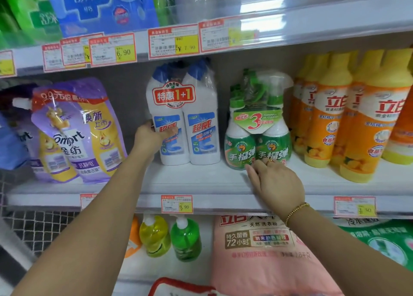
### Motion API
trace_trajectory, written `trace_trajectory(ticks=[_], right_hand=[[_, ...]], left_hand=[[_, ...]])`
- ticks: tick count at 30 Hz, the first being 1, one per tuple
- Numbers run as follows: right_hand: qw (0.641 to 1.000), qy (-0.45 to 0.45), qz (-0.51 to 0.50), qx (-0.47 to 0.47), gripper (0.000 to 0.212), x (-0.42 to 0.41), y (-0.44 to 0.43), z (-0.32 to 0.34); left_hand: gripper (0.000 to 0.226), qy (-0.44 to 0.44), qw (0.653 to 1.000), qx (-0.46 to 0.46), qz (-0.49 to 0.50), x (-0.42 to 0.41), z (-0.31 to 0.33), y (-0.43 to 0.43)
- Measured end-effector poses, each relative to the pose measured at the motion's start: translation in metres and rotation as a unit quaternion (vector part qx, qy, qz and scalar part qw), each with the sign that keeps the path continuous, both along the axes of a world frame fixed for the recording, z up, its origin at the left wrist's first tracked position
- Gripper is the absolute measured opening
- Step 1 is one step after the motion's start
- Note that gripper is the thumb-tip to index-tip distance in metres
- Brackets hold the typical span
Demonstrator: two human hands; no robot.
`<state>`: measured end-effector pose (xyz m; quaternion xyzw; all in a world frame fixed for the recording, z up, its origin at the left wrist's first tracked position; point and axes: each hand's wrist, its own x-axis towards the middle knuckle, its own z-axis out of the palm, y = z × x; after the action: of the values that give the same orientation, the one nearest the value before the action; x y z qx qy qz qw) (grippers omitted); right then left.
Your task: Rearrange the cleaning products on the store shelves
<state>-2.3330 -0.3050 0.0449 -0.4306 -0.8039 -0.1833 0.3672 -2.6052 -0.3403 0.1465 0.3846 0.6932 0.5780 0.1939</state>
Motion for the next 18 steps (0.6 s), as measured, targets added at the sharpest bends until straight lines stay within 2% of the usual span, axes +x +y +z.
trace_trajectory(ticks=[7,11,18], right_hand=[[1.000,0.007,-0.004,0.016,0.042,0.0002,-0.0007,-0.0001],[1.000,0.006,0.003,-0.005,0.043,0.0005,-0.0007,-0.0014],[0.998,-0.012,0.014,-0.057,0.047,0.0023,-0.0020,0.0016]], left_hand=[[0.038,0.008,1.000,0.011,-0.008,-0.0019,-0.0022,-0.0004],[0.034,0.006,1.000,0.014,-0.001,-0.0015,-0.0044,0.0001],[0.042,-0.009,1.000,0.027,-0.008,0.0002,-0.0086,-0.0017]])
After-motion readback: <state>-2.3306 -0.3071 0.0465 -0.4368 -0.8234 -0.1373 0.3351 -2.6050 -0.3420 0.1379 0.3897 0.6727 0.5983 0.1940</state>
